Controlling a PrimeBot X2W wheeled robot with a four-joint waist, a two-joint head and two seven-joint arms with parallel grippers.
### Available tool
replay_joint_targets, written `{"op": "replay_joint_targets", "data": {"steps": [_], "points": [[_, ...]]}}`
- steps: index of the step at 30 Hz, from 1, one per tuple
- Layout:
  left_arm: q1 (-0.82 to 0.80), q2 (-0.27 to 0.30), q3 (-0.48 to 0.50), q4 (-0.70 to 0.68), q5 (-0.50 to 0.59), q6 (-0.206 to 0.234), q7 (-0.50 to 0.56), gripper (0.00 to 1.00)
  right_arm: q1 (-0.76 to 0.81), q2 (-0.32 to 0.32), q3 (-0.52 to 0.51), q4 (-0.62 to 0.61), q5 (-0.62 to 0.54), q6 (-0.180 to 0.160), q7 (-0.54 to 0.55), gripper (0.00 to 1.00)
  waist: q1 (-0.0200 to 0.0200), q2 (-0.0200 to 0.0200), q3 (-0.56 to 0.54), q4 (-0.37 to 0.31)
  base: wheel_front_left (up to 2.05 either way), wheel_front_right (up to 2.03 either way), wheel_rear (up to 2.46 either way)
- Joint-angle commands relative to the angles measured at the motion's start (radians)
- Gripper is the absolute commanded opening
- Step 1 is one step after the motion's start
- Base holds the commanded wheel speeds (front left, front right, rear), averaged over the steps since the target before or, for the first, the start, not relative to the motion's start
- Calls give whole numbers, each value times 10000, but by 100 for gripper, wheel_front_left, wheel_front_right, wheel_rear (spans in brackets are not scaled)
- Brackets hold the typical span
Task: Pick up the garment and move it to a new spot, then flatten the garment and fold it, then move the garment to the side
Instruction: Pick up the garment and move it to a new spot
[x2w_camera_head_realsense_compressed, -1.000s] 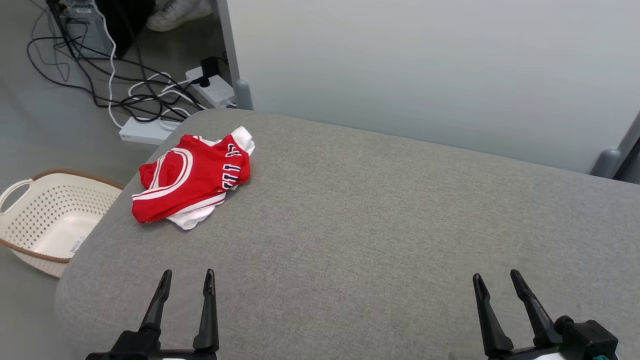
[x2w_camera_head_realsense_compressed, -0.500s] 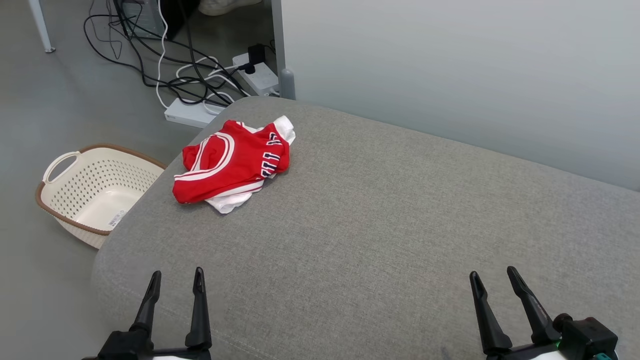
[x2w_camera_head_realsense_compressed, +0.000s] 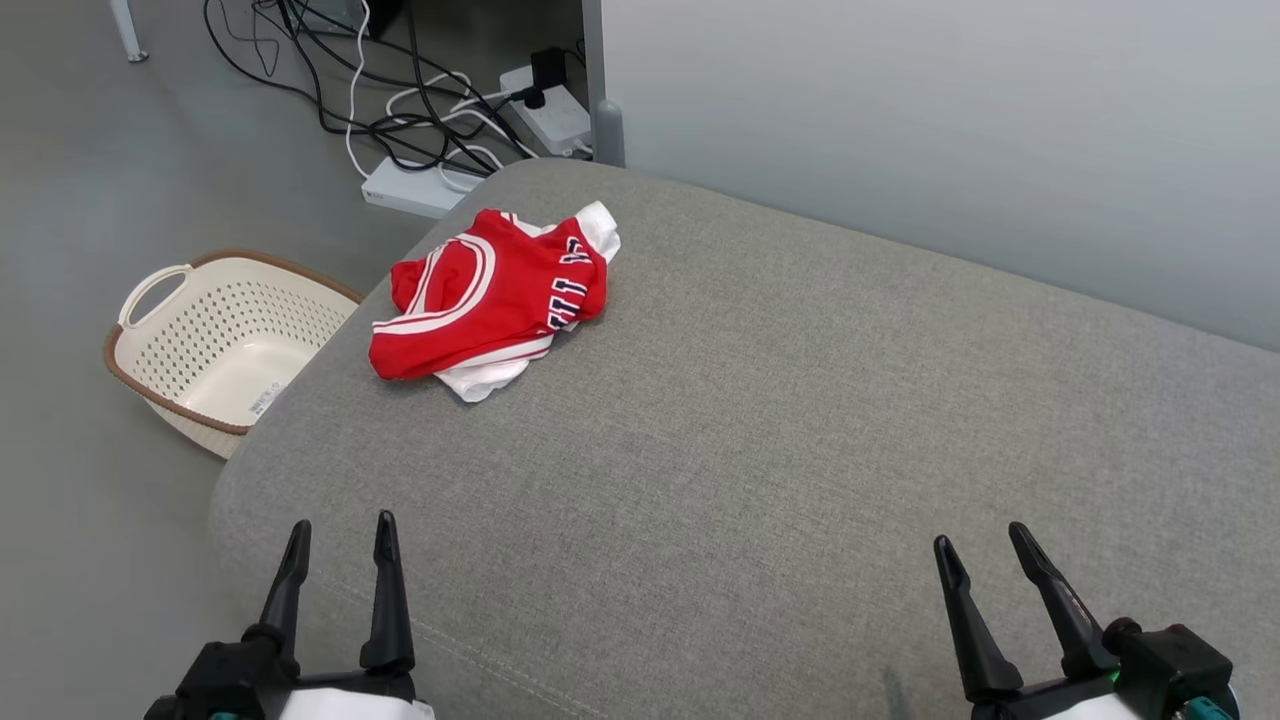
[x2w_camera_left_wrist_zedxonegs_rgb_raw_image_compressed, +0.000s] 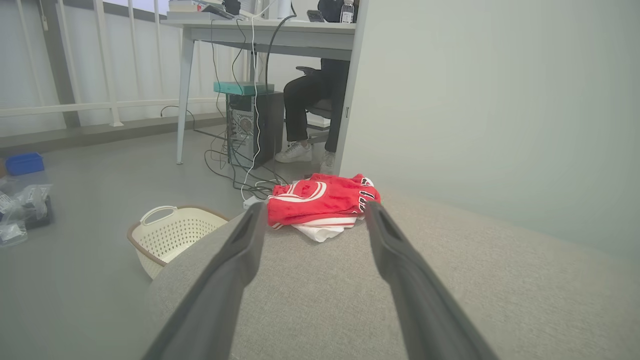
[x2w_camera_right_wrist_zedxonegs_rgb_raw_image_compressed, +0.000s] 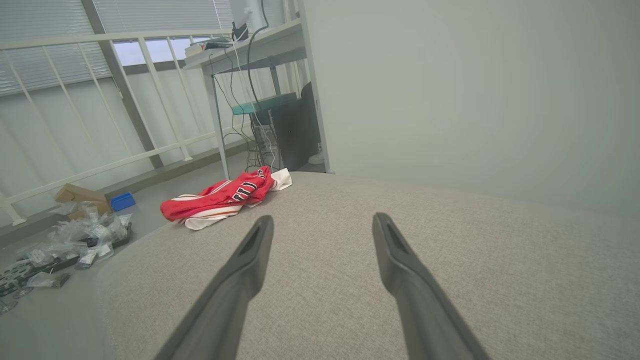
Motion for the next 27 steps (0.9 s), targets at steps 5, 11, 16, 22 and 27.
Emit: {"op": "replay_joint_targets", "data": {"steps": [5, 11, 16, 22, 27], "points": [[-1099, 1, 334, -326, -591, 223, -103, 100, -684, -618, 241, -420, -71, 0, -61, 100, 0, 0, 818, -59, 0, 0, 0], [-1991, 1, 372, -175, -1160, 410, -103, 100, -1217, -1222, 225, -568, -78, 0, -61, 100, 0, 0, 1775, -304, 0, 0, 0], [-3026, 1, 388, 193, -1532, 505, -103, 100, -1681, -1656, 261, -664, -73, 0, -61, 100, 0, 0, 2594, -564, 0, 0, 0], [-4442, 1, 739, 965, -1893, 488, -103, 100, -2185, -2023, 330, -710, -12, 0, -61, 100, 0, 0, 3444, -961, 0, 0, 0], [-5645, 1, 1170, 1646, -2589, 321, -103, 100, -2600, -2346, 310, -801, -11, 0, -61, 100, 0, 0, 4218, -1308, 0, 0, 0]]}}
